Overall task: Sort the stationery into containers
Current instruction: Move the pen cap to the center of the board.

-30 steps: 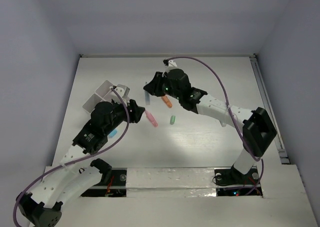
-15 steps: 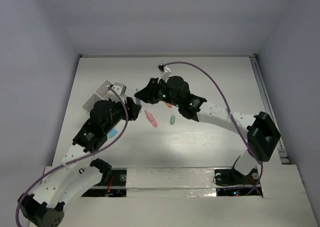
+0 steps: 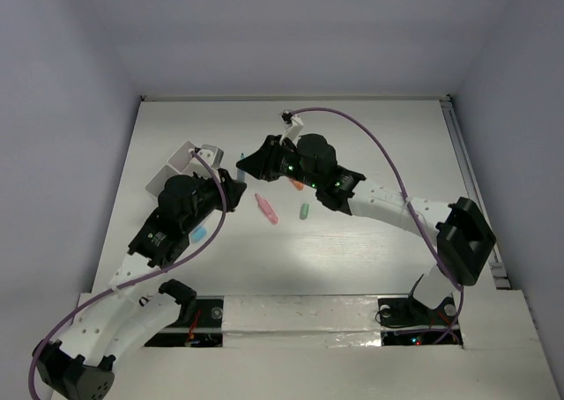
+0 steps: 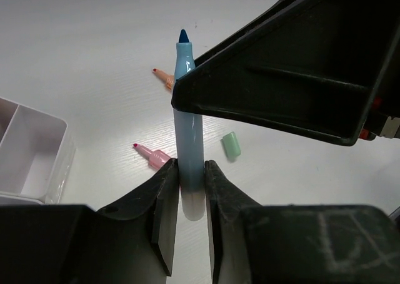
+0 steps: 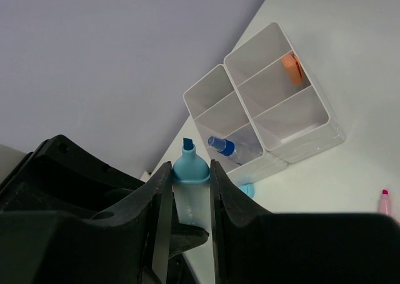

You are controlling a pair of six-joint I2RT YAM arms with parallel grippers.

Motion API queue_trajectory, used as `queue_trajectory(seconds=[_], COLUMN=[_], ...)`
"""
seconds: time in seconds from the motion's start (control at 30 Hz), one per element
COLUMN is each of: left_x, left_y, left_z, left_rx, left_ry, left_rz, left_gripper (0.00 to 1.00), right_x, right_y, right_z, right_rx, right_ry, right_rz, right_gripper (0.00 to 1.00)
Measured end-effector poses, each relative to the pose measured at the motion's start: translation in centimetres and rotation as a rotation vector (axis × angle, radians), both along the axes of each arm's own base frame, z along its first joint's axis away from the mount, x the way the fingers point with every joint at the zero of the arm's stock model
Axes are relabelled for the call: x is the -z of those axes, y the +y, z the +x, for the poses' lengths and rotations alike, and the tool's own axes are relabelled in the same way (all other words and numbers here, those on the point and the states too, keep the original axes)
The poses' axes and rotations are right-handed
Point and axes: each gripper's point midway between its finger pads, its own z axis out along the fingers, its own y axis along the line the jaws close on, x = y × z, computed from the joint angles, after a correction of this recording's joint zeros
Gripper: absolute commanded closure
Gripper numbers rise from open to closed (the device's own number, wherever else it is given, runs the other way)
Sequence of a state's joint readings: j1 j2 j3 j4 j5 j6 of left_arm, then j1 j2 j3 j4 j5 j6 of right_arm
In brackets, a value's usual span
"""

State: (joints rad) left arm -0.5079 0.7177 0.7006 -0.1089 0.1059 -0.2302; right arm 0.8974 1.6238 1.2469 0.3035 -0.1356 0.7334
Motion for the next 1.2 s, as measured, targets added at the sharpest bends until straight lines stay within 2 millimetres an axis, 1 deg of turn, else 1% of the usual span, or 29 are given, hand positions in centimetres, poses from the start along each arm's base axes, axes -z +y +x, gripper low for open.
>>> queue_trajectory(seconds=[0.03, 0.1, 0.13, 0.17, 0.2, 0.27, 0.3, 0.33, 0.4, 0.43, 0.5, 0.53, 0.63, 0.67, 0.7, 0.73, 0.77, 0.8, 0.83, 0.87, 0.9, 0.93, 0.97, 1.0, 1.1, 1.13, 1.2], left_x=[0.0, -0.1, 0.0, -0.1, 0.0, 0.0, 0.0, 0.0, 0.1, 0.0, -0.4, -0.8, -2.3, -2.9, -3.2, -3.6, -3.8, -4.1, -4.3, -4.5, -4.7, -4.9, -5.1, -5.3, -6.0, -6.3, -6.6], left_y=[0.0, 0.0, -0.1, -0.1, -0.1, 0.1, 0.0, 0.1, 0.1, 0.2, 0.3, 0.5, 1.3, 1.6, 1.9, 2.1, 2.4, 2.8, 3.1, 3.5, 3.9, 4.2, 4.6, 4.9, 5.6, 5.8, 6.1], left_z=[0.0, 0.0, 0.0, 0.0, 0.0, 0.0, 0.0, 0.0, -0.1, -0.3, -0.5, -0.6, -1.0, -1.1, -1.1, -1.2, -1.1, -1.1, -1.0, -0.9, -0.8, -0.8, -0.8, -0.8, -1.0, -1.1, -1.3], left_rx=[0.000, 0.003, 0.005, 0.005, 0.003, 0.001, 0.003, 0.002, 0.002, 0.004, 0.006, -0.001, -0.018, -0.026, -0.034, -0.042, -0.052, -0.065, -0.078, -0.091, -0.107, -0.119, -0.133, -0.149, -0.174, -0.183, -0.194], left_ry=[-0.001, -0.001, -0.001, 0.000, 0.002, 0.001, 0.001, 0.003, 0.005, 0.003, -0.011, -0.024, -0.074, -0.093, -0.106, -0.118, -0.126, -0.138, -0.145, -0.151, -0.157, -0.165, -0.173, -0.181, -0.209, -0.219, -0.231], left_rz=[0.000, -0.001, -0.001, -0.003, -0.003, -0.001, -0.001, 0.001, 0.002, 0.000, -0.005, -0.011, -0.037, -0.048, -0.053, -0.059, -0.063, -0.068, -0.070, -0.073, -0.077, -0.080, -0.083, -0.086, -0.097, -0.100, -0.104], left_gripper=[0.82, 0.82, 0.88, 0.97, 1.00, 1.00, 1.00, 1.00, 1.00, 1.00, 1.00, 1.00, 1.00, 1.00, 1.00, 1.00, 1.00, 1.00, 1.00, 1.00, 1.00, 1.00, 1.00, 1.00, 1.00, 1.00, 1.00], right_x=[0.0, 0.0, 0.0, 0.0, 0.0, 0.0, 0.0, 0.1, 0.2, 0.2, -0.2, -0.6, -2.3, -2.9, -3.6, -4.3, -5.0, -5.6, -6.1, -6.2, -6.1, -5.7, -4.8, -3.5, 1.7, 4.6, 9.8], right_y=[0.0, 0.0, 0.0, 0.0, 0.0, 0.0, 0.0, 0.0, -0.1, -0.2, -0.6, -0.8, -2.0, -2.5, -3.2, -3.9, -4.5, -5.1, -5.6, -5.9, -6.1, -6.1, -6.0, -5.8, -4.3, -3.3, -1.5], right_z=[0.0, 0.0, -0.1, -0.1, 0.0, 0.0, -0.1, -0.1, -0.2, -0.4, -0.9, -1.2, -2.3, -2.7, -3.2, -3.6, -4.1, -4.5, -4.9, -5.2, -5.4, -5.6, -5.6, -5.5, -5.1, -4.9, -5.3], right_rx=[-0.001, -0.001, -0.002, -0.002, -0.002, -0.002, -0.002, -0.003, -0.004, -0.005, -0.015, -0.022, -0.028, -0.031, -0.031, -0.031, -0.032, -0.035, -0.040, -0.045, -0.049, -0.056, -0.064, -0.074, -0.105, -0.124, -0.171], right_ry=[-0.001, -0.001, -0.001, -0.002, -0.003, -0.005, -0.006, -0.004, -0.002, -0.003, -0.013, -0.026, -0.076, -0.093, -0.116, -0.136, -0.159, -0.184, -0.205, -0.222, -0.225, -0.224, -0.218, -0.202, -0.141, -0.110, -0.067], right_rz=[0.001, 0.002, 0.003, 0.004, 0.005, 0.009, 0.010, 0.011, 0.010, 0.011, 0.006, 0.001, -0.013, -0.016, -0.015, -0.014, -0.010, -0.011, -0.013, -0.020, -0.022, -0.030, -0.047, -0.070, -0.160, -0.214, -0.307], right_gripper=[1.00, 1.00, 1.00, 1.00, 1.00, 0.98, 0.94, 0.81, 0.64, 0.53, 0.43, 0.34, 0.22, 0.21, 0.20, 0.22, 0.27, 0.36, 0.61, 0.75, 0.85, 0.90, 0.92, 0.92, 0.69, 0.57, 0.47])
